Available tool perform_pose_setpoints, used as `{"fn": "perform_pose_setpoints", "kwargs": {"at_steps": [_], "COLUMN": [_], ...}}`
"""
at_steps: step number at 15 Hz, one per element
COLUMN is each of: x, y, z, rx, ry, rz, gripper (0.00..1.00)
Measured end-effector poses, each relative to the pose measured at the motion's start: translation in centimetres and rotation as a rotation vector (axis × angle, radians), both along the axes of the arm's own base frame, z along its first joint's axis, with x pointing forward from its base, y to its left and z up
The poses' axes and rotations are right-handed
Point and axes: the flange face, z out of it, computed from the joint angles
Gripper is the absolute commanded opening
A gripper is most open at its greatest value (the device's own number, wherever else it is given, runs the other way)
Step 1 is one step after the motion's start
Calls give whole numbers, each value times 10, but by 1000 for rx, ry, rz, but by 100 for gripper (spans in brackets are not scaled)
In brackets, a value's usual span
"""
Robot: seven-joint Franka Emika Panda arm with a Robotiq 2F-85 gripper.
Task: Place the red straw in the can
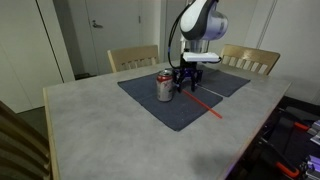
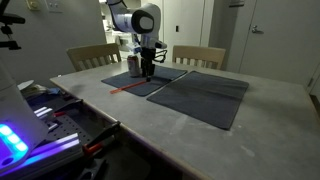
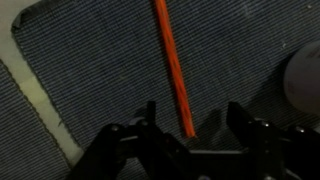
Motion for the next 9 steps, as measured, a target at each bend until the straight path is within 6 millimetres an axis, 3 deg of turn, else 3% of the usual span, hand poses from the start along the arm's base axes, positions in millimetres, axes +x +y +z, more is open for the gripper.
{"fn": "perform_pose_setpoints", "kwargs": {"at_steps": [2,7,8,9], "x": [2,4,5,5], "y": [-1,-1,-2,-3], "z": [-1,-10,-9,-8], "rx": [8,32,35,39], "ry": [5,20,22,26], "rz": [1,10,9,8], "gripper": [73,52,53,48]}}
